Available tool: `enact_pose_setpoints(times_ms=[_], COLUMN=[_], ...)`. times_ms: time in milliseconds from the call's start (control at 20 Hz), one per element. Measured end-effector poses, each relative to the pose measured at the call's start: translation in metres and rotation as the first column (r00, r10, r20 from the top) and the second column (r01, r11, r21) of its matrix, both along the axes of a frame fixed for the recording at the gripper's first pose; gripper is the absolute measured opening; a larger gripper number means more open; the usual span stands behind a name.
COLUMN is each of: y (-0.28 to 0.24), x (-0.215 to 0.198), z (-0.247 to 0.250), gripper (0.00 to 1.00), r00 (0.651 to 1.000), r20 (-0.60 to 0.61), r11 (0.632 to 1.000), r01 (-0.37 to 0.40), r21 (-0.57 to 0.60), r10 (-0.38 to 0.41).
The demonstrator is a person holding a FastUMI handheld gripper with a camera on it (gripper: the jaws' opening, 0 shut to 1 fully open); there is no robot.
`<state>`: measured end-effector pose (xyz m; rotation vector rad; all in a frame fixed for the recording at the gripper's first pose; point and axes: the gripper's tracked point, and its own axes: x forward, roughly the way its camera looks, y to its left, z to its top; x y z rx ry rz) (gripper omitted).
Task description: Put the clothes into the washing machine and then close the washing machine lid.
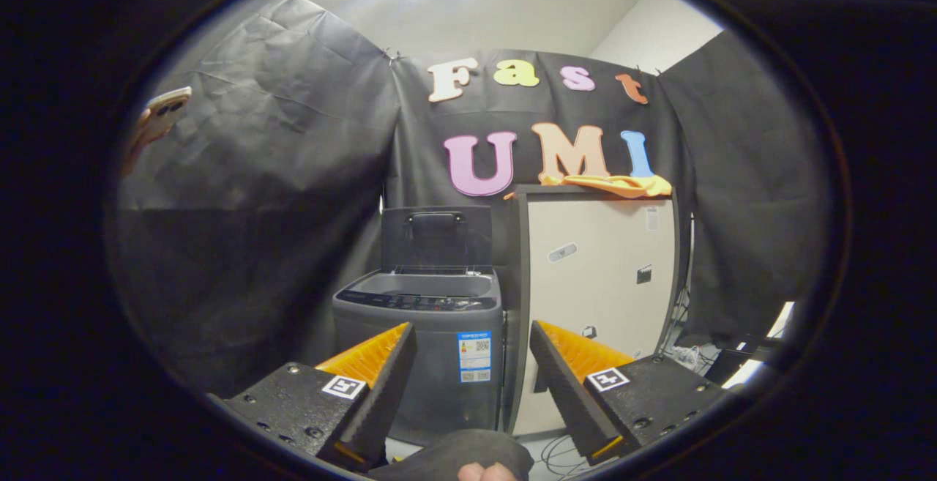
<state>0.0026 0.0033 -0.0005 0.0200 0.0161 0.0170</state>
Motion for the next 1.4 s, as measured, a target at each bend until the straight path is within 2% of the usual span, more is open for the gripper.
enact_pose_setpoints(times_ms=[250,600,1100,1400], y=[-0.013,-0.047,-0.094,-0.144], x=[0.005,0.032,0.101,0.154], z=[0.024,0.056,0.104,0.136], gripper=[0.94,0.94,0.94,0.94], r00=[1.000,0.998,0.996,0.984], r20=[0.025,0.034,0.012,-0.018], r11=[0.999,0.998,0.996,0.984], r01=[0.016,0.051,0.092,0.175], r21=[0.048,-0.023,0.001,-0.020], r10=[-0.017,-0.051,-0.092,-0.175])
